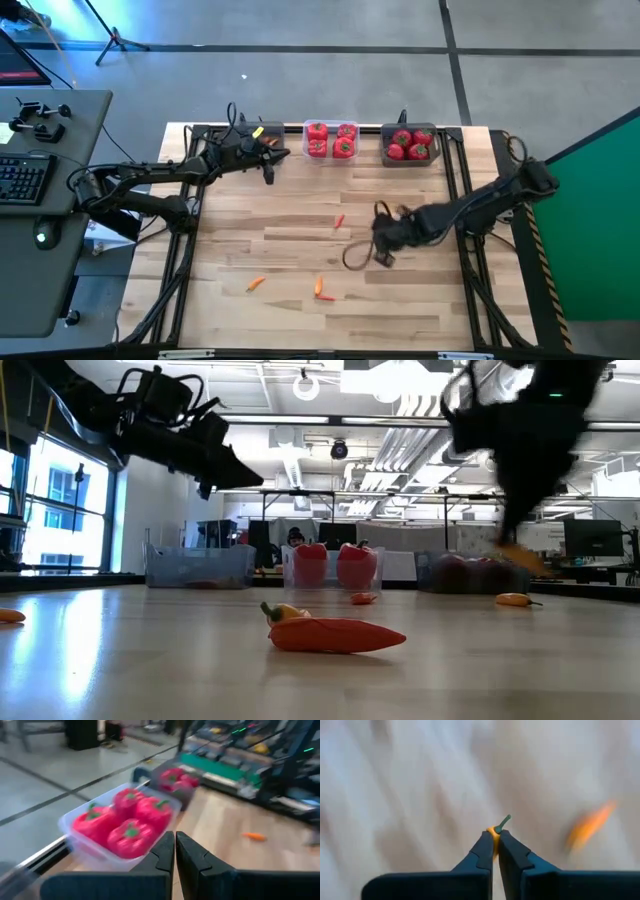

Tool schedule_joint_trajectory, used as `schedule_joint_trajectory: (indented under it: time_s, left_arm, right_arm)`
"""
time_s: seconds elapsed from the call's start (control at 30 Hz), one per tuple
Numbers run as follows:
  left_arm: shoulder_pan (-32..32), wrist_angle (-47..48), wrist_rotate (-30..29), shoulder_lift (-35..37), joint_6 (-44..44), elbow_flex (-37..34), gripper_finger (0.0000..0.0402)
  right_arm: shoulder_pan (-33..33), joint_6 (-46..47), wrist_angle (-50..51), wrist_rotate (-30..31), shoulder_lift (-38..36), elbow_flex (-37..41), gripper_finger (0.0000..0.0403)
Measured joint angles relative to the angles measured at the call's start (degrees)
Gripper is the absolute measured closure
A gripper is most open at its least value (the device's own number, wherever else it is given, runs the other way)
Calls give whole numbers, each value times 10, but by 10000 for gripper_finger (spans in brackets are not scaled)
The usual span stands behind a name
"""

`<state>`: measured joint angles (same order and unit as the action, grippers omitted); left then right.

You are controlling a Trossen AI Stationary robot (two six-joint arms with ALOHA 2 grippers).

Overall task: Sort produce into baskets
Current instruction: Put the yellow chili pepper into the left black bin

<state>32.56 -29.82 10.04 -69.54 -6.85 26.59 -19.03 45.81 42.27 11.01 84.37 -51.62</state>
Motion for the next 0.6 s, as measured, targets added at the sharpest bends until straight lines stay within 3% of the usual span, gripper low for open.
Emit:
schedule_joint_trajectory:
  time_s: [0.13,0.27,0.4,0.6]
  left_arm:
    - [-6,-14,65,0,-6,0,399]
    - [-14,-14,84,0,2,1,396]
    - [-35,-11,83,0,53,1,377]
    - [-65,-11,78,0,86,1,322]
  right_arm:
    - [59,-140,-127,98,-12,0,400]
    - [124,-267,-276,120,-1,-1,400]
    - [180,-368,-449,111,22,-1,401]
    - [238,-463,-659,33,53,-1,401]
